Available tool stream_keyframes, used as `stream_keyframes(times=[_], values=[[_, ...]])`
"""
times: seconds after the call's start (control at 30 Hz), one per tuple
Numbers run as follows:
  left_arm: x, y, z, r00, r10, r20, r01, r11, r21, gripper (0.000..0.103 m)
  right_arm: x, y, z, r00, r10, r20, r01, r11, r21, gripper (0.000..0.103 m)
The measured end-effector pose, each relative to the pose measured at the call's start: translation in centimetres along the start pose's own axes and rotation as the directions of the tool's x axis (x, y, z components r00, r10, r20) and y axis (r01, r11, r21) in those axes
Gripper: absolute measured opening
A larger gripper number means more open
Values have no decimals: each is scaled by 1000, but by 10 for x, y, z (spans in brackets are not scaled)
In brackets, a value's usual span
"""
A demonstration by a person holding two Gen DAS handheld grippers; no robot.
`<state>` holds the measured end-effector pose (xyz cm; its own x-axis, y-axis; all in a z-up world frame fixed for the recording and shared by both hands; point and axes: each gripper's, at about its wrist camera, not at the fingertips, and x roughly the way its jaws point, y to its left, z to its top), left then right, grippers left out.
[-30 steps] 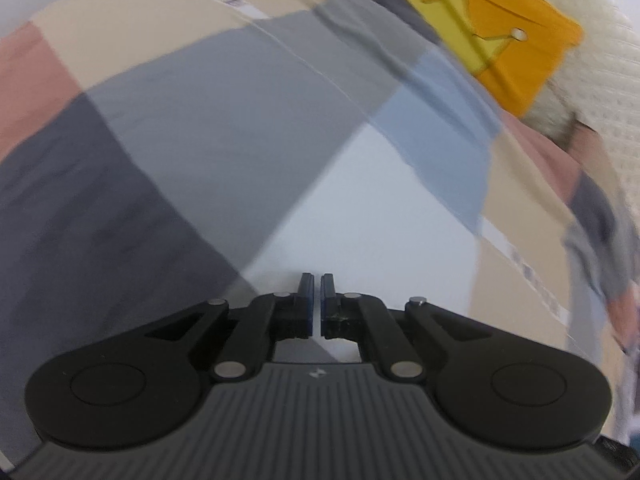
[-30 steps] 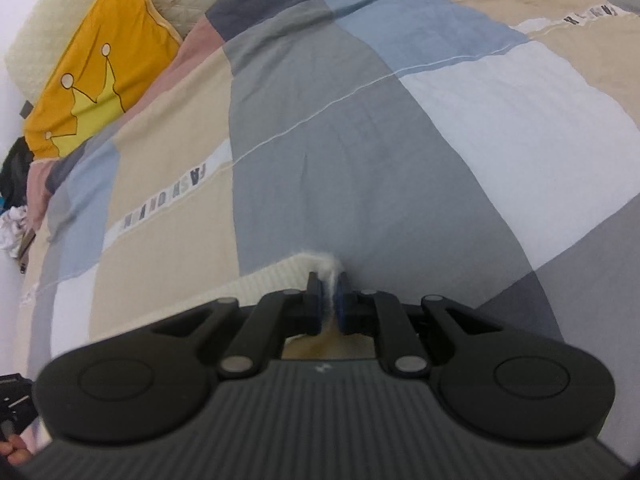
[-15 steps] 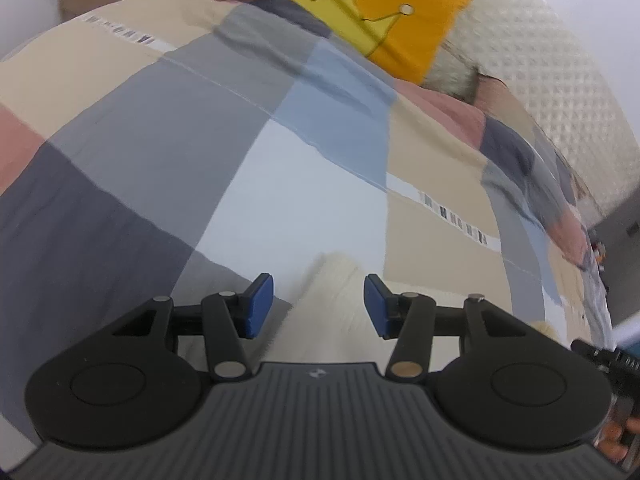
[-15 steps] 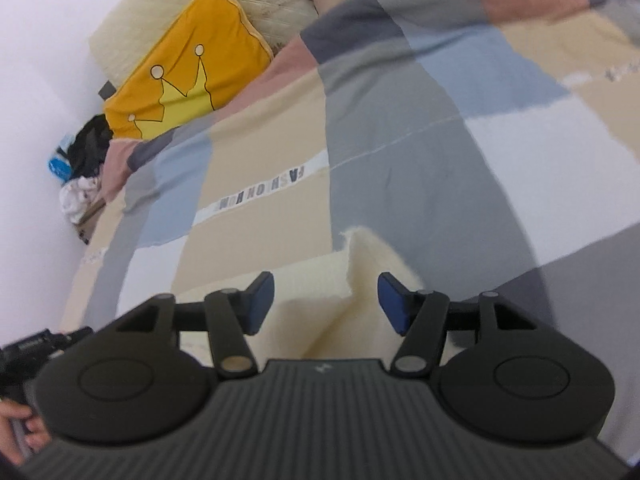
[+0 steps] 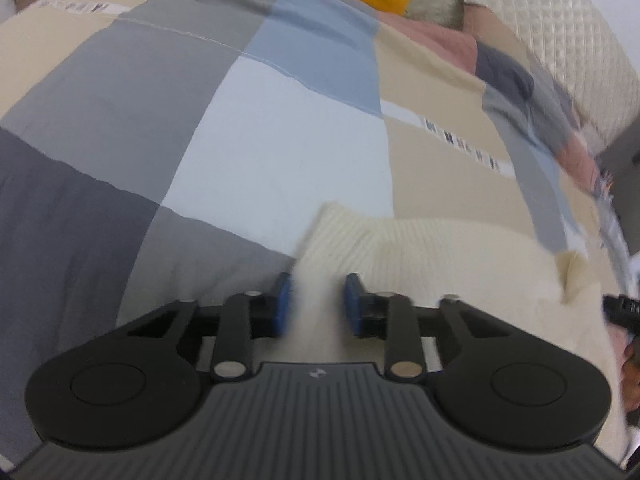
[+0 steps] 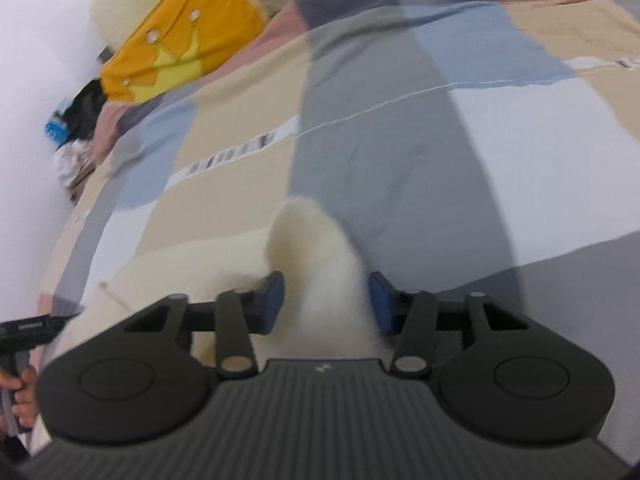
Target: Fold large clothes
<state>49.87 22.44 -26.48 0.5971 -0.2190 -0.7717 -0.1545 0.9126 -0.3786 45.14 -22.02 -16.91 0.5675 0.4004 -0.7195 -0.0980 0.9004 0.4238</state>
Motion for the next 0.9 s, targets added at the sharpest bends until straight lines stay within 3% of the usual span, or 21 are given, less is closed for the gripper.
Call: stream_keyframes(times=[0.03, 0.13, 0.3, 0.47, 0.7, 0.9], values=[[-3, -2, -1, 1000, 7, 11, -7, 1000, 8, 16, 2, 4, -1, 1000, -11, -5, 11, 1000, -17, 24], [-17, -7, -2, 997, 53, 59, -52, 998, -21, 13, -3, 16, -5, 999, -37, 27, 39, 997, -71, 16], [-60, -5, 3, 981, 88, 175, -73, 993, -93, 12, -44, 15, -2, 982, -39, 182, 44, 999, -25, 13], [-82, -7, 2, 965, 133, 228, -105, 985, -134, 12, -61, 12, 2, 974, -52, 221, 58, 998, -20, 13], [-52, -6, -5, 966, 193, 174, -172, 976, -132, 12, -35, -2, -12, 980, -121, 159, 121, 993, 8, 13], [-15, 4, -9, 975, 195, 106, -183, 976, -115, 12, -11, -20, -22, 987, -115, 114, 110, 992, 54, 13]])
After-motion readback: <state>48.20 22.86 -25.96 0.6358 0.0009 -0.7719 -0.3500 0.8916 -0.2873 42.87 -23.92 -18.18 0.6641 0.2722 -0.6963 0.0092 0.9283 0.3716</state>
